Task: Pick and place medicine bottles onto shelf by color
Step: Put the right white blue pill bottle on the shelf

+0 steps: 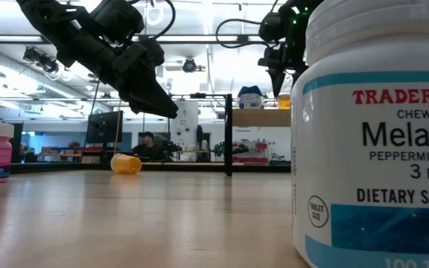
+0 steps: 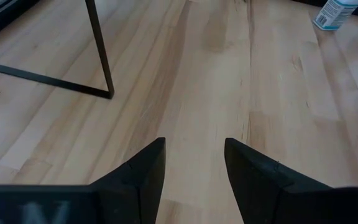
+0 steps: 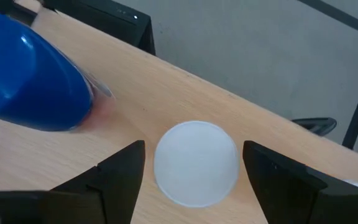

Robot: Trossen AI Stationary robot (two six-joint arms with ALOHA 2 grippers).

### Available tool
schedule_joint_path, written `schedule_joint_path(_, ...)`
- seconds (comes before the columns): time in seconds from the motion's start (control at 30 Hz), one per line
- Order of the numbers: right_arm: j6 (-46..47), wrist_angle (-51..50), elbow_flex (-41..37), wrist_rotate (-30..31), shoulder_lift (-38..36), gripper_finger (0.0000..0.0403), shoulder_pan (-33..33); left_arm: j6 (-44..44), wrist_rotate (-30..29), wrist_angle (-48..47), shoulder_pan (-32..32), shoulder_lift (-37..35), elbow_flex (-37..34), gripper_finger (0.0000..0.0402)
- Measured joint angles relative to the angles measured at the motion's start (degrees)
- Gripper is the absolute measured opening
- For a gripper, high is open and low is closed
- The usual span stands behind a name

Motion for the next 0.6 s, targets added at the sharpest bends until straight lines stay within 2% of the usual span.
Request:
schedule_joint_path(0.3,0.88,-6.02,8.91,0.02,-0.04,0.028,2.42,0.07,-0.01,1.6,0.02,0.0,-0.02,0.0172)
schedule_joint_path(0.5,2.83,-7.46,11.32,-1.83,-0.11,0.028,11.12,0.65,0.0,2.16,0.01,0.0,-0.02,0.0172)
schedule_joint_path(0.6,5.92,-8.73,11.3,-0.82,-0.11,0.028,16.97,0.69,0.0,2.16,0.02,-0.02,-0.02,0.0172)
